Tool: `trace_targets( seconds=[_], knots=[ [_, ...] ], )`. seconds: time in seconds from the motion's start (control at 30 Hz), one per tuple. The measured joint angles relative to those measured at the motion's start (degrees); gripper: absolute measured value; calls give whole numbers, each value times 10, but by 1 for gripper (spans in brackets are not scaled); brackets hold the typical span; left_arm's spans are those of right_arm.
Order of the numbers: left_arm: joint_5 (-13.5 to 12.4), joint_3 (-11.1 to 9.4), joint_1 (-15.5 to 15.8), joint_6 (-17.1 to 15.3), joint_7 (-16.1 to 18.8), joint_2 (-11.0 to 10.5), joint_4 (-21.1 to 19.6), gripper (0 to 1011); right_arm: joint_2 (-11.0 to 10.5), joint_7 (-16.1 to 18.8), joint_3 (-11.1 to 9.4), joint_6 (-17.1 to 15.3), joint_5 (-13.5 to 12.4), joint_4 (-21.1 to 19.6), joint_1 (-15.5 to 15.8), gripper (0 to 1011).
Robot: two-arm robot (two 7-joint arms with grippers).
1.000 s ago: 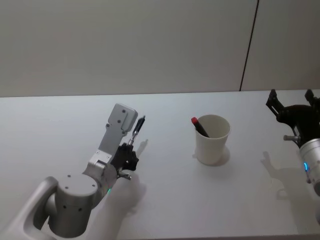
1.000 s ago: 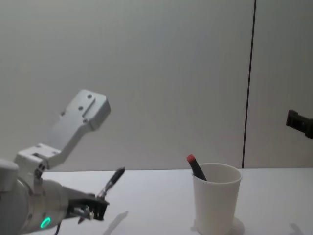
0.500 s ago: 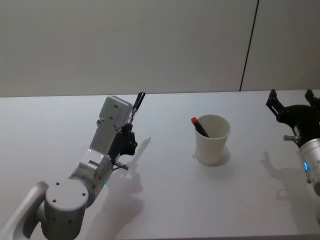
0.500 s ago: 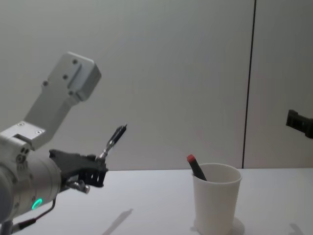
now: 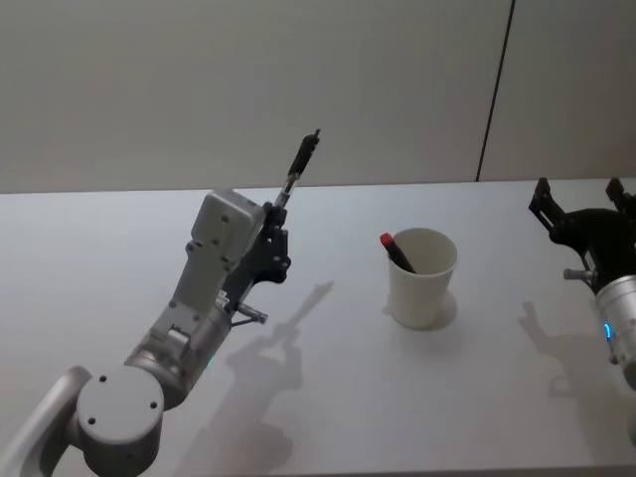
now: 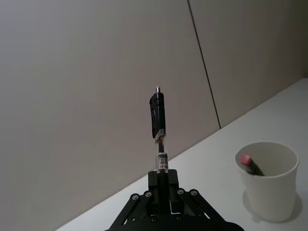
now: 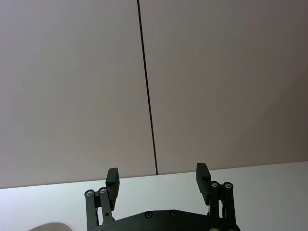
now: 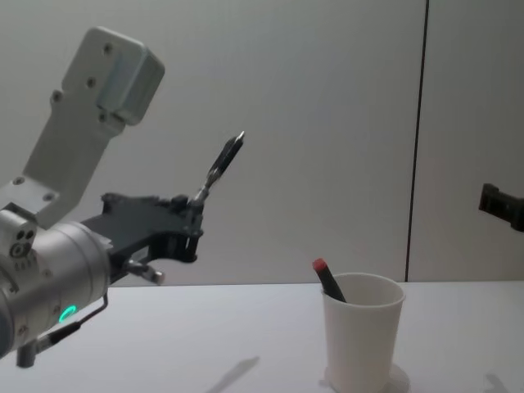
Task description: Place the pen into the pen holder.
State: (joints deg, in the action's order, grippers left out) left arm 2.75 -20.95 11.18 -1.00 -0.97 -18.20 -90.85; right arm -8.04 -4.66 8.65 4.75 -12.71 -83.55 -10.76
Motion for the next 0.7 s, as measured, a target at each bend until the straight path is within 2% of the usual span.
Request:
trace_targets(
  seconds=[0.17, 0.23, 0.27, 0.43, 0.5, 0.57, 0.6, 0.7],
  knots=[
    [-7, -1, 4, 51, -21, 2, 9, 126, 0, 0, 0, 0, 0, 0, 0, 1002],
    [-11, -2, 10, 86, -38, 5, 19, 126, 0, 0, 0, 0, 0, 0, 0, 1002],
    [-11, -2, 10, 86, -38, 5, 19, 126, 0, 0, 0, 0, 0, 0, 0, 1002],
    [-15, -5, 25, 153, -77, 14, 41, 126, 0, 0, 0, 0, 0, 0, 0, 1002],
    [-15, -5, 26, 160, -81, 15, 44, 126, 0, 0, 0, 0, 0, 0, 0, 1002],
    [-15, -6, 36, 190, -105, 21, 58, 126, 0, 0, 0, 0, 0, 0, 0, 1002],
    [-15, -6, 36, 190, -105, 21, 58, 126, 0, 0, 0, 0, 0, 0, 0, 1002],
    [-14, -9, 49, 222, -134, 29, 77, 126, 0, 0, 0, 0, 0, 0, 0, 1002]
  ],
)
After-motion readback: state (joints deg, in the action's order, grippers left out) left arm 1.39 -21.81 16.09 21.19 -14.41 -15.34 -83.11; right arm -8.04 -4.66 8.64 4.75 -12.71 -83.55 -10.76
